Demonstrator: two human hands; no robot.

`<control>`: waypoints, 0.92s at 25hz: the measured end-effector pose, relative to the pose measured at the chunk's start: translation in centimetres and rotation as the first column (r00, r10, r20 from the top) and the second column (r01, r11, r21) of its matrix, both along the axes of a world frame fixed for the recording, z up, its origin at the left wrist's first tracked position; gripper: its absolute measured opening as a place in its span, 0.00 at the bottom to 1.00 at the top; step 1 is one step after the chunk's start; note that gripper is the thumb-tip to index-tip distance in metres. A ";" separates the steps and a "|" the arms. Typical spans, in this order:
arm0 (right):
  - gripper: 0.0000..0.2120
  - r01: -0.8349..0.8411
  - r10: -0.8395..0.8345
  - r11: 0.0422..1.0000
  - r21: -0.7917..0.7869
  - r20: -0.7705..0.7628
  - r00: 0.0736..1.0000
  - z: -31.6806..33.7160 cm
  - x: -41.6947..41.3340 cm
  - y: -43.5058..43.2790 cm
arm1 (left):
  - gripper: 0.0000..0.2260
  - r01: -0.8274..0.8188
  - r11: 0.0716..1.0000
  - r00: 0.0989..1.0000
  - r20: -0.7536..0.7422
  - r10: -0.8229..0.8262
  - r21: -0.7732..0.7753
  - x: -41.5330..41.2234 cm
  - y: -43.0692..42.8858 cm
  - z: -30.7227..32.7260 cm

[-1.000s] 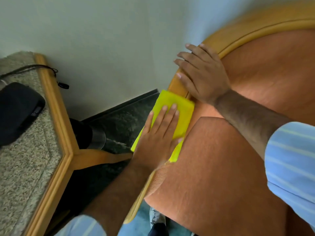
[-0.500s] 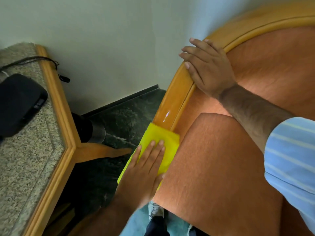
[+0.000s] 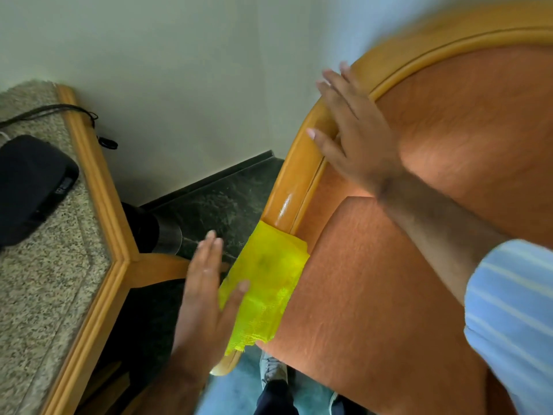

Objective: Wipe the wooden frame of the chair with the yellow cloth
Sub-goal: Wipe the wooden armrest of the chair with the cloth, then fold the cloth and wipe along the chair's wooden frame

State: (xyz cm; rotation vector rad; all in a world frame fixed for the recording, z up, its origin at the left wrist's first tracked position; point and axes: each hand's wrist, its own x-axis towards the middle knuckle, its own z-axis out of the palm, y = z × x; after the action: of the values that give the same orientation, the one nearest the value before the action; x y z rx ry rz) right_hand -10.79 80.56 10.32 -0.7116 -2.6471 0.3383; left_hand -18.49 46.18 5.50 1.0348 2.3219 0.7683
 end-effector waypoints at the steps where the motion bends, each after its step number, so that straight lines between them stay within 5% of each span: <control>1: 0.25 0.082 -0.101 0.986 -0.148 -0.128 0.987 -0.3 1.5 -2.4 | 0.35 -0.145 0.988 0.982 0.116 0.150 -0.052 -0.5 -0.5 0.3; 3: 0.20 0.223 -0.362 0.839 -0.497 -0.203 0.910 -1.5 4.6 -8.5 | 0.33 -0.221 0.952 0.932 0.241 0.271 -0.213 -0.6 -1.2 0.4; 5: 0.22 0.315 -0.487 0.522 -0.793 0.026 0.873 -2.8 6.3 -13.9 | 0.23 -0.225 0.941 0.923 0.255 0.289 -0.252 -0.2 -1.4 -0.1; 7: 0.20 0.276 -0.440 0.126 -0.953 0.196 0.876 -4.7 6.5 -17.3 | 0.09 -0.295 0.929 0.916 0.212 0.342 -0.225 0.0 -1.3 -0.1; 9: 0.15 0.211 -0.385 -0.112 -0.971 0.238 0.892 -5.8 6.5 -18.8 | 0.05 -0.303 0.926 0.915 0.203 0.349 -0.226 -0.1 -0.9 0.6; 15: 0.13 -0.004 -0.528 -0.073 -0.997 0.035 0.849 -1.8 10.1 -15.6 | 0.13 -0.296 0.947 0.712 0.633 0.305 -0.124 2.7 2.8 4.8; 19: 0.14 -0.110 -0.630 0.197 -0.974 -0.212 0.747 3.0 17.6 -11.7 | 0.29 -0.174 0.985 0.612 0.783 0.109 -0.001 9.6 9.1 7.6; 23: 0.13 0.098 -0.712 0.424 -0.900 -0.264 0.651 7.5 30.2 -8.4 | 0.18 0.015 0.979 0.590 0.789 -0.172 0.203 21.1 14.8 9.0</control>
State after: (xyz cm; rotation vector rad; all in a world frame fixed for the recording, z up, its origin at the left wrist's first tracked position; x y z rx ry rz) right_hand 19.45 72.13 17.86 -1.2617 -1.4085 1.4619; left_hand 2.62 61.01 14.54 0.6439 1.4054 1.1255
